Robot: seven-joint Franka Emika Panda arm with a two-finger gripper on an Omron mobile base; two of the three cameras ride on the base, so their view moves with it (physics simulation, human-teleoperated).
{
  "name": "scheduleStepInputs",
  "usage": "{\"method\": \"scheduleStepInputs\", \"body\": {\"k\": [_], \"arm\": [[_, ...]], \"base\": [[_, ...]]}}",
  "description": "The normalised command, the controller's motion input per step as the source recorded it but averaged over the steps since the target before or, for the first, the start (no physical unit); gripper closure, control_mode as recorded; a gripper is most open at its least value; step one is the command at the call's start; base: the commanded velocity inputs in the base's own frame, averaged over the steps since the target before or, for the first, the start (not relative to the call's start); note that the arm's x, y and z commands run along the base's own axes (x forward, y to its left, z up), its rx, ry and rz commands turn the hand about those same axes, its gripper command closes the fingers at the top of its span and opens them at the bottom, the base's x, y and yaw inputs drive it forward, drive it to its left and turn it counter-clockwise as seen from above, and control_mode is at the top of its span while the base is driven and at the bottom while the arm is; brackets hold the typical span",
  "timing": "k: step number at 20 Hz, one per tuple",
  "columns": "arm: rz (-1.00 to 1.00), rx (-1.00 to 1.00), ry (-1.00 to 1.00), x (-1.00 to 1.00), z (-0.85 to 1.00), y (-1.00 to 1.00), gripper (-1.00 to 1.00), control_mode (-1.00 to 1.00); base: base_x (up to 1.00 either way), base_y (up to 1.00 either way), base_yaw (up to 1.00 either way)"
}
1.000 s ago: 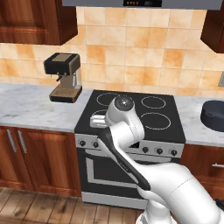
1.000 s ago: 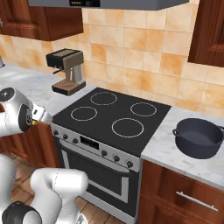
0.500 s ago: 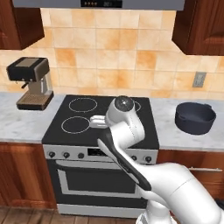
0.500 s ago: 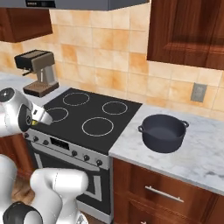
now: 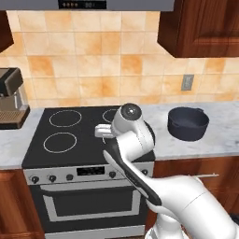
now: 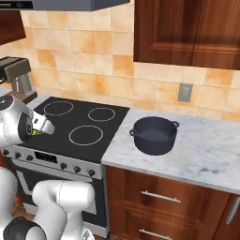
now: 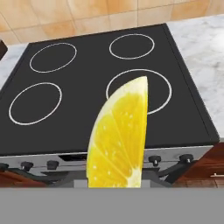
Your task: Turn on the sink faucet. Then move the lemon wedge from the counter to the sink. Turn off the sink. Move the vegetable from the sink to the pot next to the stove. Finally move the pot to the rear left burner.
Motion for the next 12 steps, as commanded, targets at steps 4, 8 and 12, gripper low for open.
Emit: {"method": "scheduleStepInputs", "body": {"k": [4,8,12], "arm": [[0.0,0.0,0.0,0.0,0.0,0.0,1.0,1.0],[0.0,0.0,0.0,0.0,0.0,0.0,1.0,1.0],[0.0,0.0,0.0,0.0,0.0,0.0,1.0,1.0]], "base": [[0.29,-0.17,-0.3],[0.51,-0.05,-0.24],[0.57,0.0,-0.2]]}}
